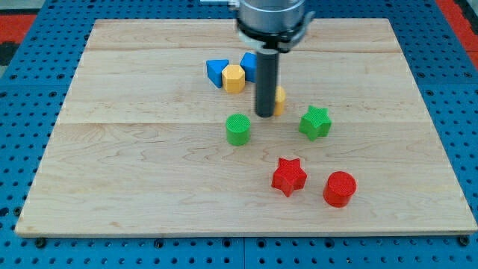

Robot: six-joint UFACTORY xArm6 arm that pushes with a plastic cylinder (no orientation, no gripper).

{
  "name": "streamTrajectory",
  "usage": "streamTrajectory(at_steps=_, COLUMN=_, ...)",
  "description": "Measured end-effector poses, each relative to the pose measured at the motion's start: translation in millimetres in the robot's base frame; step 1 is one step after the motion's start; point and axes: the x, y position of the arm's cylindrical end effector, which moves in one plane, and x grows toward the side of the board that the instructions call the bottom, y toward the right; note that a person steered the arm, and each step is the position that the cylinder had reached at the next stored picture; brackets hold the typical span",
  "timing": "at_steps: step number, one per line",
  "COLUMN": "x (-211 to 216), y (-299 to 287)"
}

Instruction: Push the green star above the red circle

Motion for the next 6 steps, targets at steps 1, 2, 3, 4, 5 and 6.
streamTrajectory(at_steps=1, x=-27.7, y=34.2)
streamTrajectory(at_steps=2, x=-59.4, y=-10.4)
streamTrajectory(at_steps=3, x=-44.7, y=79.4)
streamTrajectory(at_steps=4, x=14.6, y=184.3)
streamTrajectory(at_steps=5, x=8.5, y=133.7)
streamTrajectory(at_steps=6, x=-11.8, y=36.2)
